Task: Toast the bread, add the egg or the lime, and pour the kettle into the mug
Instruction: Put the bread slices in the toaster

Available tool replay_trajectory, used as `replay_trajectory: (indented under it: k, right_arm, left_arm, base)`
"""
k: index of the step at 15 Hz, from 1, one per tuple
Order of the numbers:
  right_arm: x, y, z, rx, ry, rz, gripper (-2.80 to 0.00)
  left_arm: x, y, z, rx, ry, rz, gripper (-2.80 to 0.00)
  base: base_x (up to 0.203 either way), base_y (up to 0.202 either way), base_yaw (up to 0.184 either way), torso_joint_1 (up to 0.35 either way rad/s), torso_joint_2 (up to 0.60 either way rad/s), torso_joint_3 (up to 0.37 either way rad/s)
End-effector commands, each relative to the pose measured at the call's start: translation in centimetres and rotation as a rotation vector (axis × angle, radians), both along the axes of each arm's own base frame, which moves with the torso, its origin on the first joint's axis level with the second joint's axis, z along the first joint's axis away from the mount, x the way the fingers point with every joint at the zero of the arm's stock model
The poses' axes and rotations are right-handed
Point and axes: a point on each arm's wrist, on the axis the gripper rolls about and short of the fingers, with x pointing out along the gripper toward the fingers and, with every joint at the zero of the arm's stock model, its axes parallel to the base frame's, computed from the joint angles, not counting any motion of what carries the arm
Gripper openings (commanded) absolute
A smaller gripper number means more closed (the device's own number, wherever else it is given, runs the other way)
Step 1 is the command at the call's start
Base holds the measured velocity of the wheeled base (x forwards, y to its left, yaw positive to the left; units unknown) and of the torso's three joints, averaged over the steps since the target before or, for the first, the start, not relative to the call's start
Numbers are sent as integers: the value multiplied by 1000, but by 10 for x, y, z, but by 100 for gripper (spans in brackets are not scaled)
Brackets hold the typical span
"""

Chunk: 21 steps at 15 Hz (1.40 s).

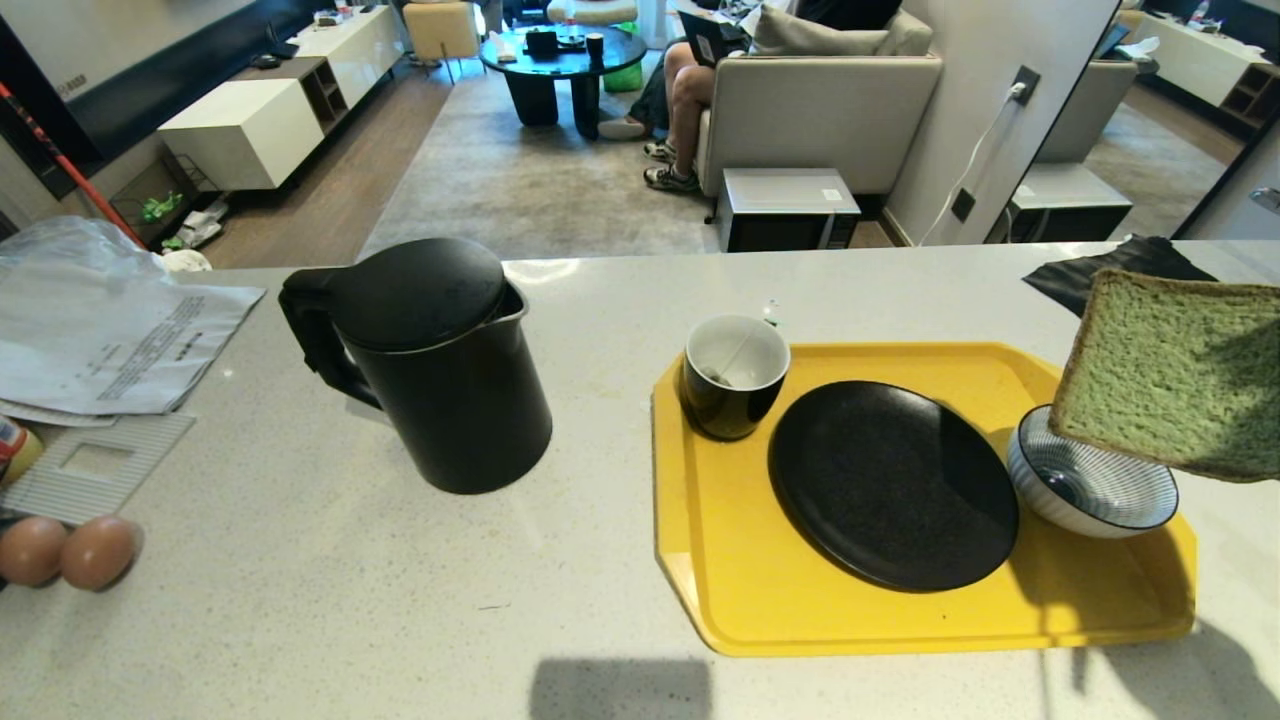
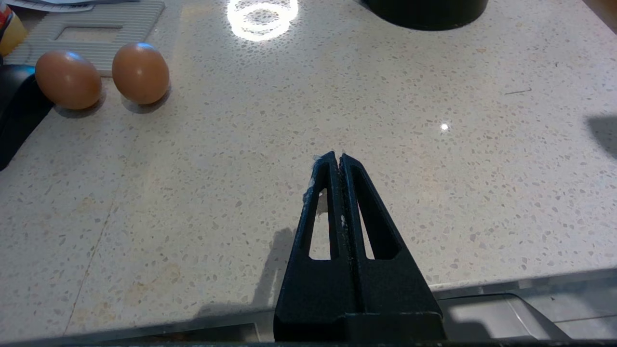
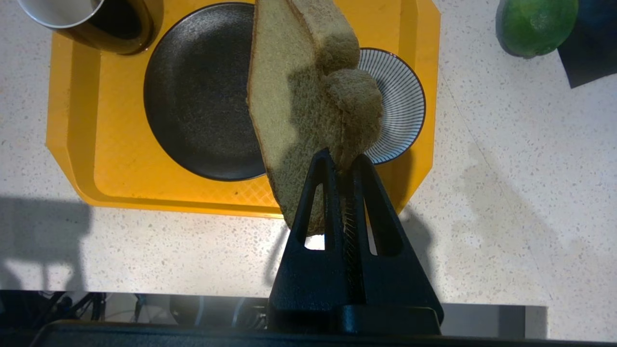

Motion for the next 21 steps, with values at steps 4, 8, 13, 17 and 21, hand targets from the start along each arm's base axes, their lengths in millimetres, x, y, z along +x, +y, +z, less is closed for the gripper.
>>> replay_trajectory:
  k: [4, 8, 13, 17, 21]
  right_arm:
    - [1, 0, -1, -4, 9, -2, -280]
    - [0, 0, -1, -2, 6, -2, -280]
    - [-1, 0, -2, -2, 9, -3, -280]
    - [-1, 0, -3, -2, 12, -4, -280]
    - [-1, 0, -2, -2, 11, -4, -280]
  left_arm:
    - [1, 0, -5, 0, 16, -2, -280]
    - [1, 0, -5, 0, 16, 1, -280]
    - [1, 0, -5, 1, 16, 0, -280]
    - [1, 0, -5, 0, 16, -1, -280]
    - [1, 0, -5, 1, 16, -1, -280]
  base:
    - [0, 0, 0, 0, 0, 0]
    - [0, 0, 0, 0, 0, 0]
    - [-176, 0, 0, -1, 2, 3]
    - [-191, 0, 0, 1, 5, 0]
    - [-71, 0, -1, 1, 0, 1]
